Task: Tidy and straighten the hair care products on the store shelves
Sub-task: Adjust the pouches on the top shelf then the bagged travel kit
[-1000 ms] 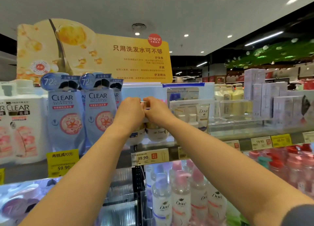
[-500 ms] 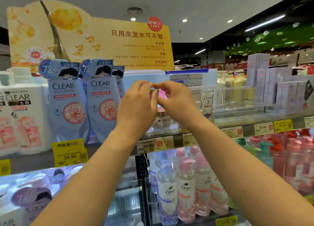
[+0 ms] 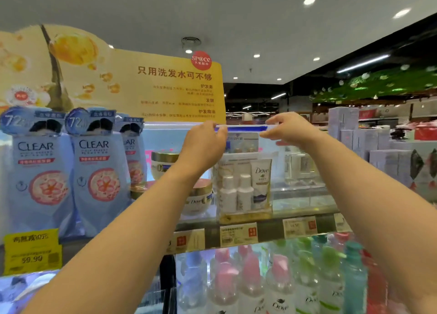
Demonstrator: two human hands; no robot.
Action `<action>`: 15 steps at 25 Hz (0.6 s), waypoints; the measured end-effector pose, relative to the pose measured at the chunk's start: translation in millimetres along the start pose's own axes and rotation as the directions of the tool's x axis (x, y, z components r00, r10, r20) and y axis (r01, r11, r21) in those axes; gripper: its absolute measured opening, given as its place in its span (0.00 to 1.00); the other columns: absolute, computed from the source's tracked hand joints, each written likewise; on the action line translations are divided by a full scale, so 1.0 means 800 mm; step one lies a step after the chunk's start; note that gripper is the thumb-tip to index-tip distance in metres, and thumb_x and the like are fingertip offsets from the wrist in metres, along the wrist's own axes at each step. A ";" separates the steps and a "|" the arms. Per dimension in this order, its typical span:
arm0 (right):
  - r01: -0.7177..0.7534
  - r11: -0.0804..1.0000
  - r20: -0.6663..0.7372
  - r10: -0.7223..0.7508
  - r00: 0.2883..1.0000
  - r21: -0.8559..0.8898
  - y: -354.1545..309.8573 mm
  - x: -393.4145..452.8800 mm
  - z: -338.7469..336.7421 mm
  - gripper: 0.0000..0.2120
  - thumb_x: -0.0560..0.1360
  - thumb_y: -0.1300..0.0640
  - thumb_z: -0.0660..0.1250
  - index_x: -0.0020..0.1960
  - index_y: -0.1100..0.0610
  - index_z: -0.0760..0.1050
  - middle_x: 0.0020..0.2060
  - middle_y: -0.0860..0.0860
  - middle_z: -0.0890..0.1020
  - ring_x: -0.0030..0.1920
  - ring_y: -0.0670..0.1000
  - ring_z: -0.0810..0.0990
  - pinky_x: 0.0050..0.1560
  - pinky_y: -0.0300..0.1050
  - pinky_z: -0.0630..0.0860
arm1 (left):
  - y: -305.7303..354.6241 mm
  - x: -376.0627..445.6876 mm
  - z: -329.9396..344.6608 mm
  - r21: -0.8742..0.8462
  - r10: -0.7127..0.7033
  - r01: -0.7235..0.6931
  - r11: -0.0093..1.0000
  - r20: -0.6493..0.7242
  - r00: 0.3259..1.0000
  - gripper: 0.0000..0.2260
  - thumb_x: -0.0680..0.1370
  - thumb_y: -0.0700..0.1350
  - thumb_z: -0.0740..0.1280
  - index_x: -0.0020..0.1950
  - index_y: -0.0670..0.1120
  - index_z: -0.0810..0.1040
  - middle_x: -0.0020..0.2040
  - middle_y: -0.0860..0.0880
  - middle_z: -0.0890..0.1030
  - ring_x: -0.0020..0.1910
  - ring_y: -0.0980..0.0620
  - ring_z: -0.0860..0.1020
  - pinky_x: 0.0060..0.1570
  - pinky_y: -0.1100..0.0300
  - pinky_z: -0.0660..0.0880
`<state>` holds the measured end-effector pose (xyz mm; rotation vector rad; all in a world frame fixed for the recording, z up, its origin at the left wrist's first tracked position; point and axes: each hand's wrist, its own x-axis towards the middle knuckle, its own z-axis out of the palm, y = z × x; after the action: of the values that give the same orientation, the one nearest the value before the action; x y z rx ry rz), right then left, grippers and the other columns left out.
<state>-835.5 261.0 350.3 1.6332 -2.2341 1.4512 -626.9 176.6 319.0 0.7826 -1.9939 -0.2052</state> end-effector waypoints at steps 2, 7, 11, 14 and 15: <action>-0.022 0.999 0.134 0.016 0.991 0.044 0.018 0.014 0.005 0.20 0.73 0.53 0.76 0.62 0.57 0.78 0.51 0.53 0.85 0.47 0.49 0.85 0.37 0.37 0.80 | 0.004 0.029 0.013 0.061 -0.118 0.114 0.992 0.058 0.991 0.22 0.83 0.56 0.53 0.61 0.40 0.76 0.59 0.40 0.79 0.55 0.42 0.74 0.47 0.55 0.66; 0.048 0.993 0.181 -0.066 0.981 0.104 0.045 0.036 0.024 0.10 0.71 0.53 0.78 0.49 0.56 0.82 0.42 0.51 0.86 0.40 0.45 0.85 0.27 0.31 0.75 | 0.006 0.051 0.034 0.061 -0.201 0.197 0.979 0.069 0.977 0.25 0.83 0.58 0.51 0.49 0.40 0.78 0.41 0.45 0.81 0.45 0.46 0.78 0.41 0.56 0.68; 0.095 0.975 0.140 -0.124 0.982 0.200 0.038 0.036 0.022 0.07 0.73 0.60 0.76 0.47 0.60 0.80 0.41 0.53 0.85 0.33 0.45 0.84 0.29 0.34 0.78 | 0.013 0.050 0.029 -0.074 -0.223 0.225 0.972 0.033 0.974 0.23 0.83 0.57 0.54 0.37 0.42 0.73 0.33 0.47 0.76 0.34 0.51 0.77 0.43 0.54 0.76; 0.176 0.930 0.039 -0.199 0.979 0.321 0.023 0.030 0.003 0.05 0.73 0.65 0.76 0.44 0.61 0.79 0.41 0.57 0.85 0.31 0.47 0.85 0.34 0.41 0.84 | 0.030 0.054 0.011 -0.179 -0.102 0.093 0.979 -0.041 0.994 0.18 0.83 0.52 0.55 0.42 0.41 0.74 0.38 0.47 0.77 0.37 0.53 0.78 0.40 0.57 0.78; 0.223 0.913 -0.020 -0.230 0.973 0.343 0.018 0.028 -0.008 0.06 0.72 0.65 0.76 0.43 0.60 0.79 0.39 0.57 0.84 0.31 0.49 0.85 0.36 0.43 0.84 | 0.039 0.057 0.004 -0.200 -0.043 0.027 0.979 -0.075 0.996 0.17 0.83 0.51 0.55 0.49 0.41 0.77 0.43 0.47 0.79 0.42 0.52 0.79 0.42 0.57 0.77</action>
<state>-859.1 249.3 355.6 1.9297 -1.7943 1.8406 -659.4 173.0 363.9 0.6864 -1.8530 -0.3829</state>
